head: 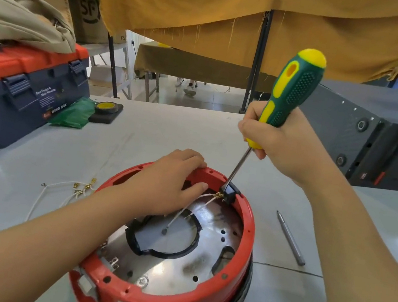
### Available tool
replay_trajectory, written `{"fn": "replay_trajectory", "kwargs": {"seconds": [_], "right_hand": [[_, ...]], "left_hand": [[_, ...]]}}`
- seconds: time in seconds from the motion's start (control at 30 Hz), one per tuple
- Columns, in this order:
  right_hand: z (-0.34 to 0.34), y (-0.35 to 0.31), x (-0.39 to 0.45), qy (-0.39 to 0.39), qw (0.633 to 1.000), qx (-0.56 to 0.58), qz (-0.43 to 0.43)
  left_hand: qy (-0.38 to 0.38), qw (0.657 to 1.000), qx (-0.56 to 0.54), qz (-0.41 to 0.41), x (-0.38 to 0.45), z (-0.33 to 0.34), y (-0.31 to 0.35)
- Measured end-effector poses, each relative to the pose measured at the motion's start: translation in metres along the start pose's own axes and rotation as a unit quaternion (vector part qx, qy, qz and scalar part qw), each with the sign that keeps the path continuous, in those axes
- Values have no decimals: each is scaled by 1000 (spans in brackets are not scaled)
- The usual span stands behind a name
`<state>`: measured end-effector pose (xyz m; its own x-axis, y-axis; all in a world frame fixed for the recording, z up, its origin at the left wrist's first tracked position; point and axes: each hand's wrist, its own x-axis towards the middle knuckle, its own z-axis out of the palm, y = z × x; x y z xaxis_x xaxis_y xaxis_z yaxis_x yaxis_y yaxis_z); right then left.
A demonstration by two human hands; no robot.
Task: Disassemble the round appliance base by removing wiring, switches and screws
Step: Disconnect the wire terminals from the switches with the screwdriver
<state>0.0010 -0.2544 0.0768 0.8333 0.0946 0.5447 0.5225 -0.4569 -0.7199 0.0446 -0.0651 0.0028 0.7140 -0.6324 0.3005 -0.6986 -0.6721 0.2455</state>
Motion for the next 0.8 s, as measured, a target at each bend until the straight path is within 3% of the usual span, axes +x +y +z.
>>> {"fn": "replay_trajectory", "kwargs": {"seconds": [0.3, 0.8], "right_hand": [[0, -2, 6, -26, 1000, -8, 2], [-6, -3, 7, -38, 999, 11, 8]], "left_hand": [[-49, 993, -105, 20, -4, -9, 9], [-70, 988, -133, 29, -5, -12, 13]]}}
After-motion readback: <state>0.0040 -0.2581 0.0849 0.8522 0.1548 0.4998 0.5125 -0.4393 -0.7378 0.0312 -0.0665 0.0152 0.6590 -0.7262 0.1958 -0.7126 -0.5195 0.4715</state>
